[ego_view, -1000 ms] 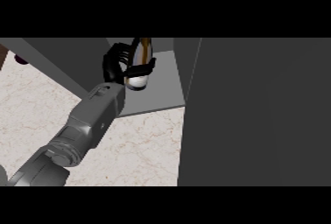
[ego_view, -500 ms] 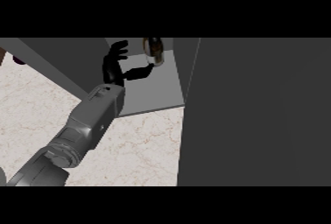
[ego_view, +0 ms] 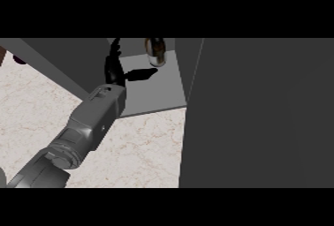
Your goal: Pick up the wine, place it into the cabinet and close the cabinet
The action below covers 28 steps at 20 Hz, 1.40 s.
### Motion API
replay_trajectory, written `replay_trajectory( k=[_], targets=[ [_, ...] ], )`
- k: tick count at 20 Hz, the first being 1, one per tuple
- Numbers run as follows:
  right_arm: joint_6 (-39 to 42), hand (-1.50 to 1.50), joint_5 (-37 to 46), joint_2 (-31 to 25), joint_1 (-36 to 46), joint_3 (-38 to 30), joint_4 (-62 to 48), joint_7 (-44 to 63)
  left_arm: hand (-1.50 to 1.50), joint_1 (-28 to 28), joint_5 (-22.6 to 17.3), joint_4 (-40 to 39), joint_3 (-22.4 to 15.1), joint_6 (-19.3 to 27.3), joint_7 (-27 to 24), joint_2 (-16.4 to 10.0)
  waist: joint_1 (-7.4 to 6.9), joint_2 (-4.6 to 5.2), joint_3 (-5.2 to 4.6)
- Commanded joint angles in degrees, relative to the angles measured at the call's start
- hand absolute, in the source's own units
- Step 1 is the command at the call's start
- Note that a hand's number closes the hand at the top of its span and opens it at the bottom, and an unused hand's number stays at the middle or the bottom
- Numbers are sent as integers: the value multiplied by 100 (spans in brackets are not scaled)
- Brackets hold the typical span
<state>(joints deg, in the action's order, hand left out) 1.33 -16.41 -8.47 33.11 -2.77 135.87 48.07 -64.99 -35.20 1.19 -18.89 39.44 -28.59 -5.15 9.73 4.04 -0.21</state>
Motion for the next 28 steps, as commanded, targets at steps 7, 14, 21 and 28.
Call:
replay_trajectory(
  k=[7, 14, 21, 28],
  targets=[
    [-104, -150, 19, 96, 1, 89, 82, 56, -150, -1, 391, -26, -372, -1087, -167, -526, -212, -76, -5],
    [-180, -150, 7, -25, -137, -136, 201, 197, -150, 109, -85, 794, 122, -2530, -999, -176, -489, -249, 0],
    [-345, -150, 86, -202, -138, -241, 374, 453, -150, -31, -364, 1085, 486, -3529, -1048, -76, -753, -365, 15],
    [-449, -150, -1, -352, -66, -331, 235, 542, -150, 298, -92, 1875, 255, -3272, -763, 392, -1024, -457, 23]
  ],
)
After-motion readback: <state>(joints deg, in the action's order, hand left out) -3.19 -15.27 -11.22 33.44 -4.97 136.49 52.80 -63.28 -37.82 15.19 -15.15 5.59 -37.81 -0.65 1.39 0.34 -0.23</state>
